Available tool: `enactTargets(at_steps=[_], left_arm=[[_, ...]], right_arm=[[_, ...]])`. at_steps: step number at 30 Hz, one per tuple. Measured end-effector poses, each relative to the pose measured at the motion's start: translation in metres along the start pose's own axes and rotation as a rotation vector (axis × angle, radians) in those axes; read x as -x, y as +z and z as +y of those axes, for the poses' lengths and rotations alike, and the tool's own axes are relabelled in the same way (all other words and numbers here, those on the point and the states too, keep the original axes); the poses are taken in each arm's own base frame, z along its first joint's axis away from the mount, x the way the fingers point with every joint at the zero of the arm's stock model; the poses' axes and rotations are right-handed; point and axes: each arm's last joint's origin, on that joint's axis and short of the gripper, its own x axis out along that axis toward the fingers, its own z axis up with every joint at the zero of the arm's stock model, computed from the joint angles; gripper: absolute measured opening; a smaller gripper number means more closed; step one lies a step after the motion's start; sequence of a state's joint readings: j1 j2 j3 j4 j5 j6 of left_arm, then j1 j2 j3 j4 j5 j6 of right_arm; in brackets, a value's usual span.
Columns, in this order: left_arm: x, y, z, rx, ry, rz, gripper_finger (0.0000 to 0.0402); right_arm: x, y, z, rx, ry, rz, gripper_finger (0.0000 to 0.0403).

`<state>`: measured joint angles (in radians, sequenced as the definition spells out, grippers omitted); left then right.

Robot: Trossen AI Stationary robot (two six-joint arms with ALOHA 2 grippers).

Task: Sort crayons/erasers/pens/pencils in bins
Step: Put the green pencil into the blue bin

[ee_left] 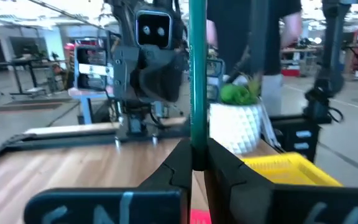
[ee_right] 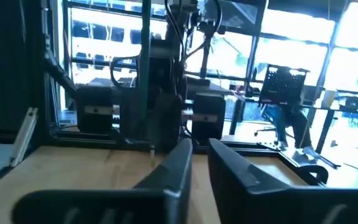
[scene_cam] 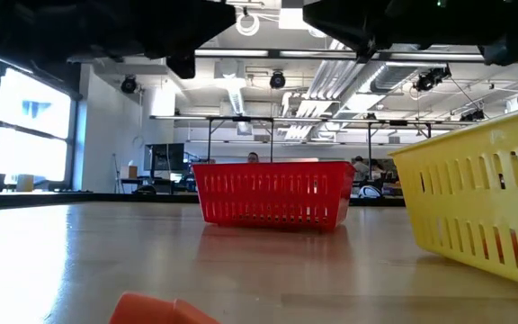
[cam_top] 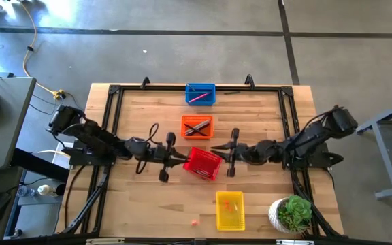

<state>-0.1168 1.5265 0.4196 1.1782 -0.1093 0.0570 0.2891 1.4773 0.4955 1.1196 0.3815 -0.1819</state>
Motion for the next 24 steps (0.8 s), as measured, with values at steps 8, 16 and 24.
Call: enactTargets(at_steps=[8,16,24], left_arm=[[-0.009,0.010,0.015,0.002,0.067,-0.039,0.0006],[-0.009,0.010,0.017,0.004,0.087,-0.038,0.0006],[-0.012,0.008,0.016,0.027,0.094,-0.034,0.0007]], right_arm=[[-0.017,0.016,-0.004,-0.021,-0.018,-0.017,0.0139],[-0.033,0.042,-0.003,-0.020,-0.021,-0.088,0.0202],[-0.044,0.053,-0.001,-0.010,0.007,-0.074,0.0204]])
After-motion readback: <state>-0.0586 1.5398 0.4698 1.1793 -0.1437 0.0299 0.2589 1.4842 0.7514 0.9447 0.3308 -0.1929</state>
